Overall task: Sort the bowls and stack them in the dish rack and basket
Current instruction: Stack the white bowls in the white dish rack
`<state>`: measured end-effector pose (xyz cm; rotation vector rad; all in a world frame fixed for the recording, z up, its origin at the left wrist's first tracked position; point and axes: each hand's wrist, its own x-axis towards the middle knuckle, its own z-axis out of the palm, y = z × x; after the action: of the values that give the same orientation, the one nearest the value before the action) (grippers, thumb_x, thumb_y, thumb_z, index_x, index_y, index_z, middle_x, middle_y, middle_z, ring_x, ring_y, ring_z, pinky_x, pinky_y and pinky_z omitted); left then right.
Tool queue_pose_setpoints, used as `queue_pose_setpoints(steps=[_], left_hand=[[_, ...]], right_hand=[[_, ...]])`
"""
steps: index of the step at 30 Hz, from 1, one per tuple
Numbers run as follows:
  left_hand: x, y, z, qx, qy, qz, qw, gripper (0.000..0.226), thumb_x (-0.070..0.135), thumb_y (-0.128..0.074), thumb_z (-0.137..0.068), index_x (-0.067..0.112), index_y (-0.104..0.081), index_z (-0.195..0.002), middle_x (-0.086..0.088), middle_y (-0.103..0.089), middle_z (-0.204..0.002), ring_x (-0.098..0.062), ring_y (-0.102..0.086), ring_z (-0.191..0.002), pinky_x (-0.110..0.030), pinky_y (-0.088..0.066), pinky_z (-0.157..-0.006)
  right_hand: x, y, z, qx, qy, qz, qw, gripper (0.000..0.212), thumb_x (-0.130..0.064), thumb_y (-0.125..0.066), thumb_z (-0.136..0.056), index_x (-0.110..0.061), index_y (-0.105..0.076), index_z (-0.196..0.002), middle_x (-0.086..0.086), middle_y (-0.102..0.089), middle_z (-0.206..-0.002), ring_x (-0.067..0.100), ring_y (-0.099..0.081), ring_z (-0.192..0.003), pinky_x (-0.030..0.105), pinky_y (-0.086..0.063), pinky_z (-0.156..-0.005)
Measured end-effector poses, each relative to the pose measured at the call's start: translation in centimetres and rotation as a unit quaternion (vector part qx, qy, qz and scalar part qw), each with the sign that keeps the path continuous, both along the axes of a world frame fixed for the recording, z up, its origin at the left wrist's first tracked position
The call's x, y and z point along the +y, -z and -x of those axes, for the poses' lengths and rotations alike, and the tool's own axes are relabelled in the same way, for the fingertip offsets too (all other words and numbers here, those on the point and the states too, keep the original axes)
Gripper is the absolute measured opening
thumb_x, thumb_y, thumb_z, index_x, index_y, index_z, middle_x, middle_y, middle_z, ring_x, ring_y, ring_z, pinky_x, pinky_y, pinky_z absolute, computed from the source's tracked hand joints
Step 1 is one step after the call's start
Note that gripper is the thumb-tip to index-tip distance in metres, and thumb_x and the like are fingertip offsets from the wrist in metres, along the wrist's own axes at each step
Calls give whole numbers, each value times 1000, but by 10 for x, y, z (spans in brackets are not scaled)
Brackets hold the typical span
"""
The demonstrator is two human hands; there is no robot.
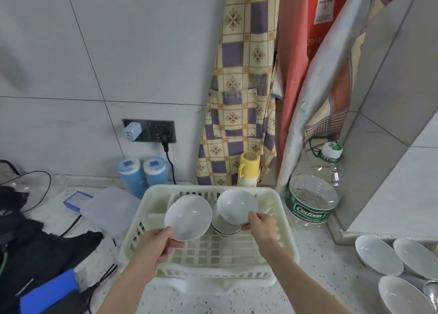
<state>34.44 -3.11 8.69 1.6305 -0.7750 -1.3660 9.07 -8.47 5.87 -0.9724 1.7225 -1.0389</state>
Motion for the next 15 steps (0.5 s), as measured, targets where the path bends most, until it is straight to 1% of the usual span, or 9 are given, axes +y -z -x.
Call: queue_pose_setpoints(steps=[3, 6, 12, 15], left_hand=[[-10, 4, -4, 22, 4, -1, 1000, 23, 2, -47, -92, -8, -64, -101, -27, -74, -82, -5, -32, -33, -16, -25, -31], [-21, 5, -9, 33, 13, 1, 999, 23, 2, -47, -91, -8, -64, -102, -26, -75, -83, -6, -32, -36, -17, -25, -33], [-39, 5, -5, 55, 21, 6, 998, 22, 2, -46, -89, -8, -64, -96, -24, -75, -80, -6, -30, -37, -17, -23, -34], [-48, 7, 2, 70, 23, -1, 997, 20, 1, -46, -88, -7, -62, -95, -25, -75, -80, -5, -32, -36, -17, -24, -34]], right_hand=[[-2, 10, -9, 9, 2, -9, 1000, 27, -17, -46, -92, -5, -69, -88, 9, -72, -69, 23, -65, -77, 27, -45, -60], [-2, 19, -13, 32, 2, -5, 999, 26, -17, -46, -92, -8, -69, -90, 5, -72, -67, 16, -63, -72, 26, -44, -58], [-7, 26, -17, 70, -7, -27, 997, 27, -20, -47, -91, -9, -68, -79, 2, -72, -65, 19, -63, -74, 28, -46, -63], [-10, 27, -18, 90, -14, -27, 996, 27, -21, -48, -91, -12, -66, -73, 0, -71, -64, 17, -62, -71, 27, -44, -59]])
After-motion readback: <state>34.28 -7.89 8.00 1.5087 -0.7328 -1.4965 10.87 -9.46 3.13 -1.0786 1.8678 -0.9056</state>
